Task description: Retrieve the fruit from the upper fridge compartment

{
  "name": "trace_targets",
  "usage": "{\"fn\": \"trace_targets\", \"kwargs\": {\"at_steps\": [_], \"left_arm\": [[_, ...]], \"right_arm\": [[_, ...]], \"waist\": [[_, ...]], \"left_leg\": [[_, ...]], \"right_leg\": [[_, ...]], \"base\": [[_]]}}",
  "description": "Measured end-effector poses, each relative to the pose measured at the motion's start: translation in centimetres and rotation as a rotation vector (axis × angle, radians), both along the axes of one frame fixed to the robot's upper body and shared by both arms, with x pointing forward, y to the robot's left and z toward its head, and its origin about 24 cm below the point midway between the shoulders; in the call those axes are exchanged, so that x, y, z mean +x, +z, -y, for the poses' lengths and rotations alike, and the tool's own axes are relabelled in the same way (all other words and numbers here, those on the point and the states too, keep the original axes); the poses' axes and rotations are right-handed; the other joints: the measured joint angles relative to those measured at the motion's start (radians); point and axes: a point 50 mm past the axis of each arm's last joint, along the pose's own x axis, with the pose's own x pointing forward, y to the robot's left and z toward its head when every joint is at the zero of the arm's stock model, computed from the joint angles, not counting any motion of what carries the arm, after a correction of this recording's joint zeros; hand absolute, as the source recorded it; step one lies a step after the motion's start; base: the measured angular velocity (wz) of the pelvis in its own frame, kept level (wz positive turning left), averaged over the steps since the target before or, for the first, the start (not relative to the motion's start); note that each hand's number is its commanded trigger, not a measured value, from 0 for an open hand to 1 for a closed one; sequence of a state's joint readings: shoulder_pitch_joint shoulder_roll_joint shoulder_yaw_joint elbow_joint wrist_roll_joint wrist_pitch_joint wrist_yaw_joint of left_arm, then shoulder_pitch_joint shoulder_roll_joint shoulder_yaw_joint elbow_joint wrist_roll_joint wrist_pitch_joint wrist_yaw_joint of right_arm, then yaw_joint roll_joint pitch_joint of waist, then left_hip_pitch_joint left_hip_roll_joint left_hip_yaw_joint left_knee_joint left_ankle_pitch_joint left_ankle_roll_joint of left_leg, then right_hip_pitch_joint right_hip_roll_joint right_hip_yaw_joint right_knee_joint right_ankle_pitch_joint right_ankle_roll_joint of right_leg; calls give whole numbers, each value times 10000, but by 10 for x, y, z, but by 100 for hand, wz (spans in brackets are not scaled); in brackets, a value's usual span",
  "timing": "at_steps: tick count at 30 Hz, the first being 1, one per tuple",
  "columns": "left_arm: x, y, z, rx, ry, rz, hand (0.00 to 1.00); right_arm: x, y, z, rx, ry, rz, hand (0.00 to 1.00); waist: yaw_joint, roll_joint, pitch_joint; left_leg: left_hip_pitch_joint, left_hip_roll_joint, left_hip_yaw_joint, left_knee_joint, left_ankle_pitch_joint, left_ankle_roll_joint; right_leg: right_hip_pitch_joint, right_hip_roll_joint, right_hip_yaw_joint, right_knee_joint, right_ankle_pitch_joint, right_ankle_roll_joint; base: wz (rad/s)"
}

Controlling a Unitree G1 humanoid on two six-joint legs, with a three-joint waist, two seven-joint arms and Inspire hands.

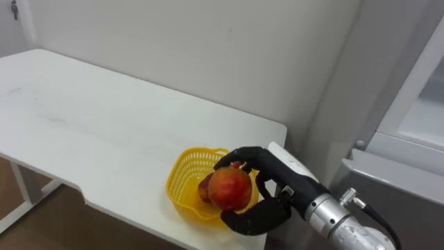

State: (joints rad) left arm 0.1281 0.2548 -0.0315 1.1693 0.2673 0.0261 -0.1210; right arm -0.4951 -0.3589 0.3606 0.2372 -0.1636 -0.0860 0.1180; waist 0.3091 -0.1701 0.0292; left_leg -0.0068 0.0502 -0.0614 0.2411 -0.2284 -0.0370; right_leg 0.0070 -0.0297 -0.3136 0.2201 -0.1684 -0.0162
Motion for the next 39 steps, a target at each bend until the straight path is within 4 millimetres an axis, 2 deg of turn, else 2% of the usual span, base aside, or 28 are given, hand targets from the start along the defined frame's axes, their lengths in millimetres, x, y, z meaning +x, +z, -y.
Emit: {"fn": "trace_targets", "kwargs": {"at_steps": [4,12,17,19,20,26,30,36,39], "left_arm": [[-4,0,-1,-32,-61,-185,0],[3,1,-2,-53,-176,-89,0],[3,2,-3,18,-146,-146,0],[3,2,-3,33,-142,-149,0],[4,2,-3,45,-150,-144,0],[6,3,-3,57,-197,-21,0],[1,2,-3,73,-240,-132,0],[-7,1,-1,113,-465,-303,0],[-9,1,0,101,-453,-326,0]], "right_arm": [[8,-9,9,-82,-658,-293,100],[10,-27,14,-356,-1130,-998,100],[10,-29,13,-381,-1111,-1039,100],[10,-29,13,-376,-1127,-1028,54],[10,-29,13,-371,-1154,-1008,0],[10,-29,13,-195,-1316,-939,0],[10,-28,13,192,-1365,-1027,0],[10,-28,12,331,-1459,-938,0],[10,-28,11,450,-1463,-1000,0]], "waist": [[44,-59,91],[292,-106,69],[341,-117,43],[343,-109,39],[345,-104,37],[432,-3,14],[456,106,-74],[445,46,-121],[481,-1,-108]], "left_leg": [[-170,-42,-125,143,-9,4],[-359,-57,-169,176,-5,4],[-356,-58,-171,255,-4,5],[-352,-58,-172,280,-4,5],[-351,-58,-174,290,-4,5],[-351,-58,-202,331,-6,4],[-369,-59,-294,311,-12,-1],[-372,-62,-319,338,-9,-4],[-369,-65,-352,345,-9,-4]], "right_leg": [[-14,-36,-152,-30,-2,4],[-154,-43,-170,-29,1,0],[-145,-44,-177,-29,2,1],[-135,-44,-181,-29,2,1],[-129,-45,-184,-29,2,1],[-76,-48,-218,-20,10,-11],[-25,-49,-318,-12,15,-16],[-7,-51,-360,-2,14,-16],[8,-52,-372,-1,14,-16]], "base": [[11],[2],[0],[0],[0],[1],[6],[1],[1]]}}
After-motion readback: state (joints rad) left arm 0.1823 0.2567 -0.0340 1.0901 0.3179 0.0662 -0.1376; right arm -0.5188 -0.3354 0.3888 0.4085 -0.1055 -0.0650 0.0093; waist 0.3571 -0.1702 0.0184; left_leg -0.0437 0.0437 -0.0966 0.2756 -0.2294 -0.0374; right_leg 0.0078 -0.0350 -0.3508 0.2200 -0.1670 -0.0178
